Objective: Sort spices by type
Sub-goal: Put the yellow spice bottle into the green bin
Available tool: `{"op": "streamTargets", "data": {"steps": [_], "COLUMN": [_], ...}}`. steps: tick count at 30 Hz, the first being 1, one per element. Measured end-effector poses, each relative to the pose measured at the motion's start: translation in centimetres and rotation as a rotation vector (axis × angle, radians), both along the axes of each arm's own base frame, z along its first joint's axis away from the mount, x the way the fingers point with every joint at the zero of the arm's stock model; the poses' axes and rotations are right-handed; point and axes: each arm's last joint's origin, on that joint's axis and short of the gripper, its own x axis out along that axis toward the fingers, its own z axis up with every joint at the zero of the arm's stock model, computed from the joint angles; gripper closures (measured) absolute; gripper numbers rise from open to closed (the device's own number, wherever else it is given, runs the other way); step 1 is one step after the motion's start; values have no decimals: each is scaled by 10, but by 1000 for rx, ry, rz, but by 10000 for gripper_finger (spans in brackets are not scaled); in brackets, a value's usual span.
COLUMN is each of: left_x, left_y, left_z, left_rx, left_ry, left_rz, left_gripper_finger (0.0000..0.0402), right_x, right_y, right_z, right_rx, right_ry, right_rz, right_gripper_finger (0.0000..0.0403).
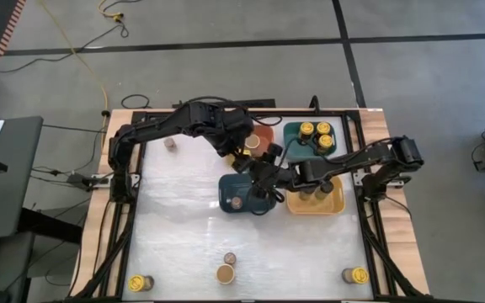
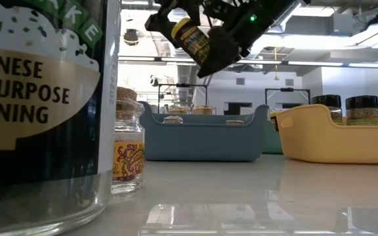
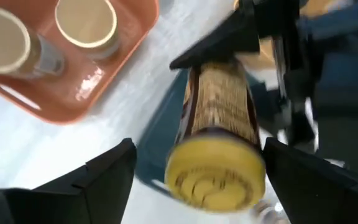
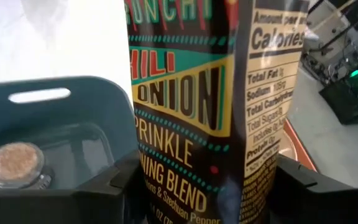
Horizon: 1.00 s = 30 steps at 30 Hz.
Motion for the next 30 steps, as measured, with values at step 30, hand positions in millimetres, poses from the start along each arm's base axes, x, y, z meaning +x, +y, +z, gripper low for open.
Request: {"op": "streamTargets", "data": {"steps": [30], "left_x": [-196], "left_y": [-13], "left_z": [-34], "left_rx": [448], "left_ry": [-660], "left_rz": [21], "left_gripper_finger": [65], "right_x": [-22], "right_y": [3], "right_z": [3], "right_rx": [301], "right_ry": [-122], "right_rz": [-294], "right_gripper_finger": [162]}}
